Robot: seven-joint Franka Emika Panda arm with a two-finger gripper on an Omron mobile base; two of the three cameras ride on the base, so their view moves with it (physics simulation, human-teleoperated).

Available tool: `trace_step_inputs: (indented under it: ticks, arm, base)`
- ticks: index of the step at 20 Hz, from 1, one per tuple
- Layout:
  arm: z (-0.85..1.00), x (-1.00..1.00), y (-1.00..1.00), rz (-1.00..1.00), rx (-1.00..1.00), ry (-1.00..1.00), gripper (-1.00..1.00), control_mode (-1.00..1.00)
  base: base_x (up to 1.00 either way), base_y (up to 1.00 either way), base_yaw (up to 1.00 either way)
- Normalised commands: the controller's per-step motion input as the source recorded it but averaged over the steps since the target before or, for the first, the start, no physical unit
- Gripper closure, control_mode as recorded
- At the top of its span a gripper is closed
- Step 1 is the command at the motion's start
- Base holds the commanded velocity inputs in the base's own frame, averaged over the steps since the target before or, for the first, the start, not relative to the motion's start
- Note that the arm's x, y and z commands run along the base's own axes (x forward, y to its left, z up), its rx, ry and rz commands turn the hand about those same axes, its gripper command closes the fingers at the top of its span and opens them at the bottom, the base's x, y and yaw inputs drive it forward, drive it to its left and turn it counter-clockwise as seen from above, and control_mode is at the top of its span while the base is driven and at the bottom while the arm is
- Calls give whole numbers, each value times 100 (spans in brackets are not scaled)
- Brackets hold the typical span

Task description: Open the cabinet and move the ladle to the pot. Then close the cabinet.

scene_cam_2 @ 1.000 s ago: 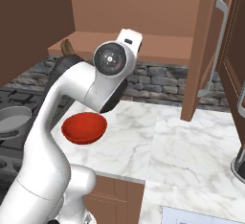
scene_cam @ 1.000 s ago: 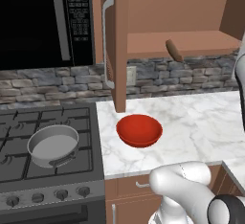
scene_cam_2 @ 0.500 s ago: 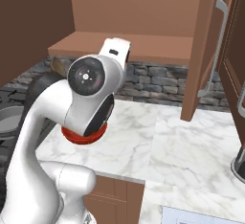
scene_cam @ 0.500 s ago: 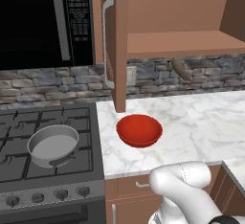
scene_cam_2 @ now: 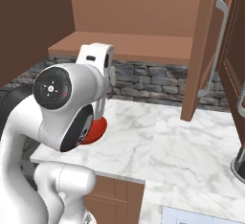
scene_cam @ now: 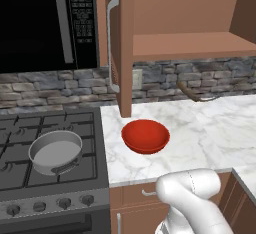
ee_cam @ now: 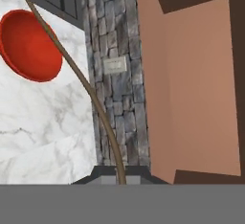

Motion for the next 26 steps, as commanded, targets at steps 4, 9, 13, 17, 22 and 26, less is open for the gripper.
trace_step_inputs:
  ticks: [4, 9, 13, 17, 22, 26]
  arm:
    - [0, -36, 8, 0, -9, 0, 100, -100]
    - [0, -30, 0, 0, -1, 2, 100, -100]
    - [0, -6, 0, 0, 0, 8, 100, -100]
    - [-8, 3, 0, 0, 0, 7, 100, -100]
    - [-23, 9, 0, 0, 0, 5, 100, -100]
    - [-29, 9, 0, -1, 0, 1, 100, -100]
  base:
    - [0, 0, 0]
    - [0, 0, 0]
    - [0, 0, 0]
    - [0, 0, 0]
    - [0, 0, 0]
    - [0, 0, 0]
